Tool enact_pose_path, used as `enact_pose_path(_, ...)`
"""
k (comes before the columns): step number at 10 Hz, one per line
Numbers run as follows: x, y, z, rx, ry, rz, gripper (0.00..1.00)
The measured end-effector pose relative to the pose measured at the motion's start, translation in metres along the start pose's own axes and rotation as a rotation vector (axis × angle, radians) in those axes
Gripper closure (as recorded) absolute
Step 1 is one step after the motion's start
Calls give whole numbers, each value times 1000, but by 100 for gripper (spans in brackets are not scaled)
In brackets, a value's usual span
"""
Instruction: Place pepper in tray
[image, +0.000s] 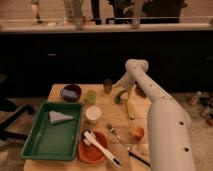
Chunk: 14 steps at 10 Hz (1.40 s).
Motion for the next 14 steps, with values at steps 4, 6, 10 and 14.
enact_pose_path(4,-2,4,13,2,-47,4,29)
enact_pose_path(6,-1,9,13,10,-58,16,47)
enact_pose_path(10,-1,13,17,36,-86,37,89)
enact_pose_path(14,-6,9,17,36,-97,26,100)
